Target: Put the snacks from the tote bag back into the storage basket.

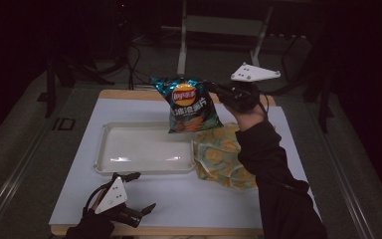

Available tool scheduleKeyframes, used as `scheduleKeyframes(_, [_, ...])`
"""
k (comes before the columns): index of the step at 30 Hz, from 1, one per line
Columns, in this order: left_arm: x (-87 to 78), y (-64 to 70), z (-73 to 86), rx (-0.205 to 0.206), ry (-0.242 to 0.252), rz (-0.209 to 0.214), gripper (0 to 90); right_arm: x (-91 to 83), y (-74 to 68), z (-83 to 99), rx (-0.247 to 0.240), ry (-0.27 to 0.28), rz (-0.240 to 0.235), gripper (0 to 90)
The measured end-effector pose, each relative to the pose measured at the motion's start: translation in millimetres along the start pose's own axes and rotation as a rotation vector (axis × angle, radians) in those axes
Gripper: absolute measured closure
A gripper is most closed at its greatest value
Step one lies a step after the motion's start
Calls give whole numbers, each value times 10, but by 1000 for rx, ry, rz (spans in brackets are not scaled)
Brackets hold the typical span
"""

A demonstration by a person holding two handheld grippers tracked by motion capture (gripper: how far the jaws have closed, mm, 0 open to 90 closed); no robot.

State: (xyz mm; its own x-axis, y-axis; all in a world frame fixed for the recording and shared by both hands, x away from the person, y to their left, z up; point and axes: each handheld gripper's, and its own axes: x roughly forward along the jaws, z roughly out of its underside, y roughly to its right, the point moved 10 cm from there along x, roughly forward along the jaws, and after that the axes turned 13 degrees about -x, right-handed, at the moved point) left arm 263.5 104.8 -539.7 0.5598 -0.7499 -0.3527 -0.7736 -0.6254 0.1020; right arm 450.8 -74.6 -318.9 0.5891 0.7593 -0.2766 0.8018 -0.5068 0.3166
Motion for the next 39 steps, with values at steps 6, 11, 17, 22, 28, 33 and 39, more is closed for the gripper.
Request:
scheduleKeyframes(6, [-4,6,0,2,1,1,2,190,-223,-60,-3,12,-25,900])
scheduleKeyframes(11, [-9,10,-2,3,2,3,1,323,-366,-77,12,22,-39,900])
scheduleKeyframes(17, [-13,17,-1,4,2,3,1,472,-546,-111,30,41,-56,900])
scheduleKeyframes(22, [-14,20,-3,3,2,4,2,580,-656,-149,51,55,-37,900])
scheduleKeyframes(28, [-21,27,-7,7,4,6,1,695,-803,-167,88,71,-26,900])
scheduleKeyframes(33, [-19,30,-6,5,4,9,2,781,-903,-134,118,73,-21,900])
scheduleKeyframes(39, [-24,32,-6,6,4,9,1,898,-1055,-17,142,58,-26,900])
